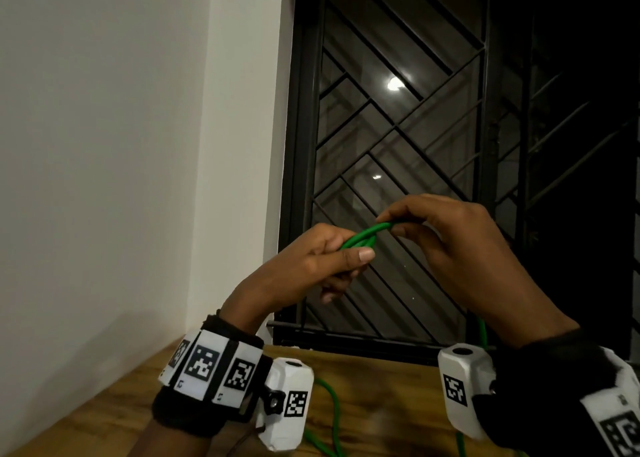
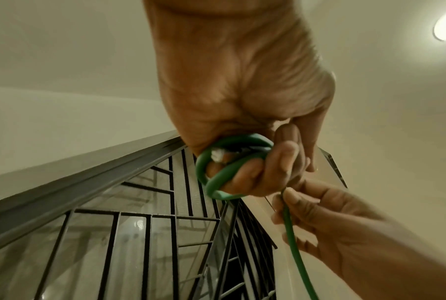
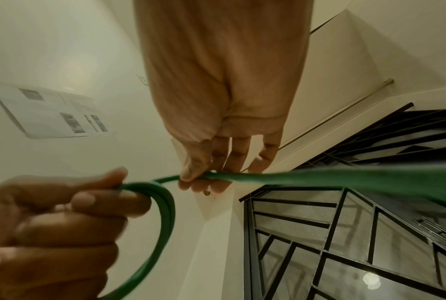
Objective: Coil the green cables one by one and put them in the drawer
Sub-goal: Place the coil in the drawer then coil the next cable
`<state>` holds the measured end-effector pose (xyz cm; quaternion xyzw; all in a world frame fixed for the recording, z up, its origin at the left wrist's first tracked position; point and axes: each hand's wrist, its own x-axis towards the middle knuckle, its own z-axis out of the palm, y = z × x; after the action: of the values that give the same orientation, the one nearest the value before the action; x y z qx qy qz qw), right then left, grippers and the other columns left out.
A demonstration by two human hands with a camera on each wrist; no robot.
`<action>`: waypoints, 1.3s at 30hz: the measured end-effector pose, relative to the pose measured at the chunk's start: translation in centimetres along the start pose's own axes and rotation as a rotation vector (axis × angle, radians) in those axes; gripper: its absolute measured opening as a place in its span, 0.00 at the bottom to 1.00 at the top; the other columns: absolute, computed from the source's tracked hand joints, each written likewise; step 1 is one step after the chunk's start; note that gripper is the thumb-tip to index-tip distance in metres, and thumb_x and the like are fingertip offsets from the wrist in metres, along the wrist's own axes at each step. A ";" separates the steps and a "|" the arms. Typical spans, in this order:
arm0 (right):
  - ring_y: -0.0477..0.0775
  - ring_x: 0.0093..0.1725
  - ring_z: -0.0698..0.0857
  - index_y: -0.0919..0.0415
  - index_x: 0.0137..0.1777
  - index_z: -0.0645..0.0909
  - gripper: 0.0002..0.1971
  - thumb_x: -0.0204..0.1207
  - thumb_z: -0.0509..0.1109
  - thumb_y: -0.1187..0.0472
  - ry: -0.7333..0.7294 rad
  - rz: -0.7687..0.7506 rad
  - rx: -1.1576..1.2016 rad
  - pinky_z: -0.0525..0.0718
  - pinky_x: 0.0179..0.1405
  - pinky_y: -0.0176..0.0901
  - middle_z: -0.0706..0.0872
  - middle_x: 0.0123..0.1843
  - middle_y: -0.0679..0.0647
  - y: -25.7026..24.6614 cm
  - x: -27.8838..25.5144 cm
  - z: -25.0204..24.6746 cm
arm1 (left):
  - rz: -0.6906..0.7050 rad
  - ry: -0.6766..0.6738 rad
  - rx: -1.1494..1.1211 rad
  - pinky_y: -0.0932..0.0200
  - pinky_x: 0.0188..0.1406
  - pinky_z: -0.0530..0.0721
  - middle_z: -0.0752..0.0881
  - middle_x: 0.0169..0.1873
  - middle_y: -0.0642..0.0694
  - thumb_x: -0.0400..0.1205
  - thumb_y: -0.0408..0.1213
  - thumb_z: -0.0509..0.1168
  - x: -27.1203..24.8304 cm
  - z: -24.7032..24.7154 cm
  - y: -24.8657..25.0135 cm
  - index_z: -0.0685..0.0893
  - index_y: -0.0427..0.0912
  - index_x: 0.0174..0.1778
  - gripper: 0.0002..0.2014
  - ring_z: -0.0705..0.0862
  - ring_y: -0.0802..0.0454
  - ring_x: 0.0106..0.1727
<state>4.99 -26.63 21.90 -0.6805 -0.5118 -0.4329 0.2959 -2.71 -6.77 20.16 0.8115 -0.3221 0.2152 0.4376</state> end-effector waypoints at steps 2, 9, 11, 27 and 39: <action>0.39 0.50 0.85 0.44 0.55 0.84 0.09 0.83 0.69 0.61 0.026 0.000 0.008 0.87 0.47 0.49 0.87 0.49 0.40 0.0 0.0 0.2 | 0.027 0.009 -0.075 0.67 0.21 0.75 0.71 0.21 0.54 0.84 0.38 0.63 0.0 -0.1 0.0 0.74 0.40 0.35 0.12 0.72 0.58 0.19; 0.37 0.52 0.84 0.46 0.59 0.86 0.11 0.83 0.69 0.62 -0.054 0.062 0.073 0.84 0.49 0.39 0.87 0.50 0.39 -0.2 0.0 0.0 | 0.049 0.026 -0.216 0.65 0.22 0.75 0.69 0.18 0.52 0.84 0.43 0.61 0.0 -0.4 -0.3 0.77 0.45 0.33 0.13 0.70 0.55 0.17; 0.36 0.51 0.85 0.44 0.59 0.86 0.10 0.82 0.71 0.59 -0.079 0.085 0.070 0.82 0.49 0.35 0.88 0.50 0.38 -0.3 0.0 -0.1 | 0.037 0.035 -0.234 0.66 0.20 0.73 0.69 0.18 0.52 0.84 0.42 0.60 0.0 -0.6 -0.3 0.77 0.46 0.31 0.14 0.68 0.56 0.16; 0.37 0.40 0.85 0.44 0.45 0.83 0.11 0.69 0.83 0.53 0.168 0.218 0.020 0.88 0.42 0.39 0.86 0.39 0.39 -1.9 -0.3 1.0 | -0.116 0.235 -0.077 0.67 0.17 0.62 0.66 0.16 0.52 0.80 0.49 0.60 0.0 0.0 1.5 0.73 0.43 0.25 0.20 0.61 0.57 0.17; 0.40 0.44 0.91 0.50 0.50 0.89 0.06 0.77 0.76 0.61 0.288 0.117 0.029 0.91 0.42 0.51 0.92 0.43 0.42 0.0 -0.6 2.9 | -0.124 0.193 -0.139 0.66 0.16 0.63 0.66 0.16 0.52 0.84 0.52 0.54 0.3 1.0 2.1 0.72 0.42 0.26 0.23 0.61 0.57 0.16</action>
<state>5.78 -24.43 20.01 -0.6358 -0.4298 -0.5005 0.4008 -3.88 -8.55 21.04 0.7731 -0.2417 0.2420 0.5342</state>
